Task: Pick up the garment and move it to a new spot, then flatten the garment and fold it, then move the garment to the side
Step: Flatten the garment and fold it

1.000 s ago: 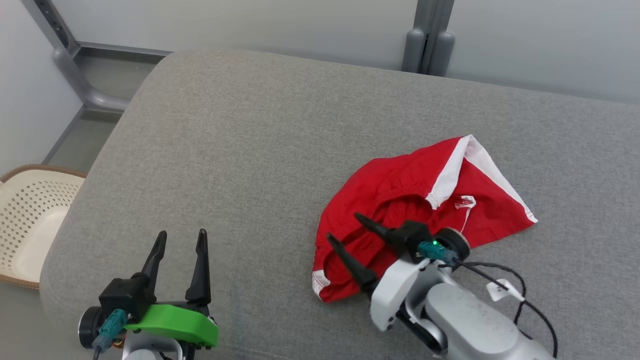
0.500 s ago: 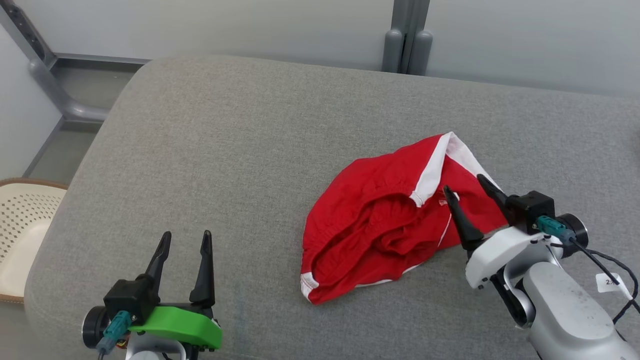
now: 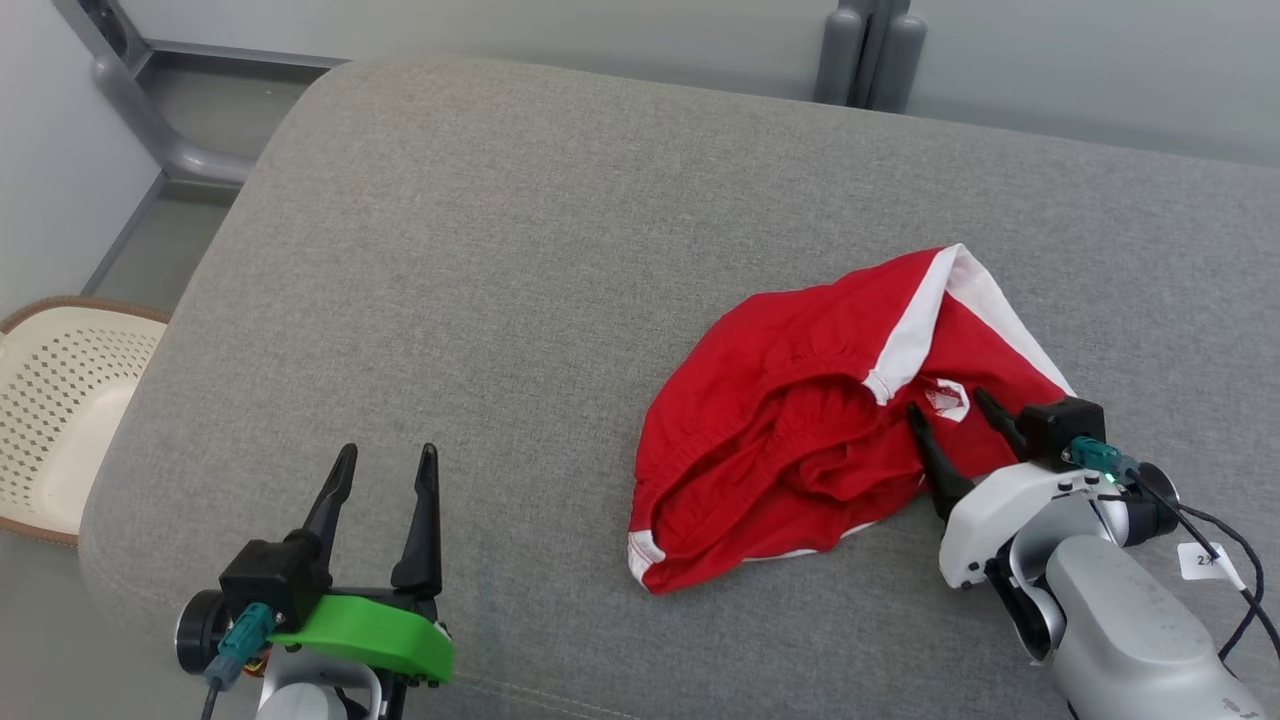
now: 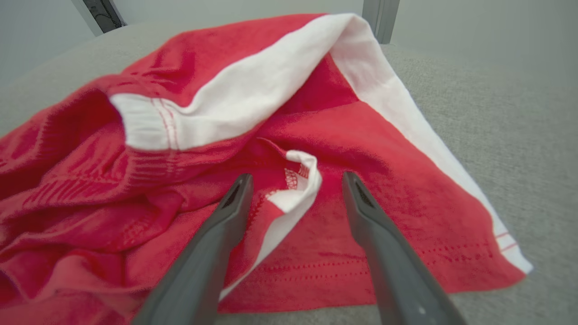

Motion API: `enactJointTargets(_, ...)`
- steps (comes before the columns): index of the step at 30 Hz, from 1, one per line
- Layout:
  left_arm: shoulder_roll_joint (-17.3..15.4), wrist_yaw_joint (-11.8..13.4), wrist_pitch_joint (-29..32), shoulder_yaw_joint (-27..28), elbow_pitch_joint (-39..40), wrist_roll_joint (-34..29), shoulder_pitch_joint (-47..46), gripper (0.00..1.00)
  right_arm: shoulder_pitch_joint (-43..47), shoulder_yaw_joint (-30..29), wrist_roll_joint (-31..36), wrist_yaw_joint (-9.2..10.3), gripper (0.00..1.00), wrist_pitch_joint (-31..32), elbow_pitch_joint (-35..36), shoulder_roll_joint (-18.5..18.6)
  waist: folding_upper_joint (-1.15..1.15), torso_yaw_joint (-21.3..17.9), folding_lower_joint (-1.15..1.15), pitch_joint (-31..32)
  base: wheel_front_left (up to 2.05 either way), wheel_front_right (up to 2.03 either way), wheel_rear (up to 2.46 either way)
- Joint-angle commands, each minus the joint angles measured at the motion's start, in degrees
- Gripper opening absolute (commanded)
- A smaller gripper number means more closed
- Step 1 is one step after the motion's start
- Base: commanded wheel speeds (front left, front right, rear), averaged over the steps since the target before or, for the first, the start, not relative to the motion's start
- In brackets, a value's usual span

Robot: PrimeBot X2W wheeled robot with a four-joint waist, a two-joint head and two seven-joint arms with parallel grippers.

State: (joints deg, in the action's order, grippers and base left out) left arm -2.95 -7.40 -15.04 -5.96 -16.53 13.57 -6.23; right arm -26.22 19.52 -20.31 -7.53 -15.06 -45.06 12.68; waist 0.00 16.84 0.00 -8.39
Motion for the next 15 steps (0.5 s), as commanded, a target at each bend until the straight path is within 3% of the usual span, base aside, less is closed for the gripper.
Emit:
enactJointTargets(1, 0.0, -0.1, -0.2, -0.1, -0.1, 0.3, -0.9, 1.0, -0.9, 0.4, -1.1, 0.09, 0.31, -0.2, -1.2, -0.3, 0.0, 0.6, 0.0, -0.7, 0.0, 0.0, 0.0)
enactJointTargets(2, 0.0, -0.1, -0.2, -0.1, -0.1, 0.3, -1.0, 1.0, -1.2, 0.7, -1.7, 0.09, 0.0, -0.1, -1.9, -0.5, 0.0, 0.7, 0.0, -0.8, 0.0, 0.0, 0.0)
enactJointTargets(7, 0.0, -0.1, -0.2, 0.7, -0.1, -0.1, -0.3, 1.0, -2.2, 1.1, -3.2, 0.09, 0.0, -0.1, -1.9, -0.2, 0.0, -0.1, 0.0, -0.5, 0.0, 0.0, 0.0)
enactJointTargets(15, 0.0, -0.1, -0.2, 1.8, -0.4, 0.0, 1.4, 1.0, 3.5, -2.0, -2.3, 0.09, 0.0, -0.1, 6.9, 2.4, 0.0, -5.3, 0.0, 1.9, 0.0, 0.0, 0.0)
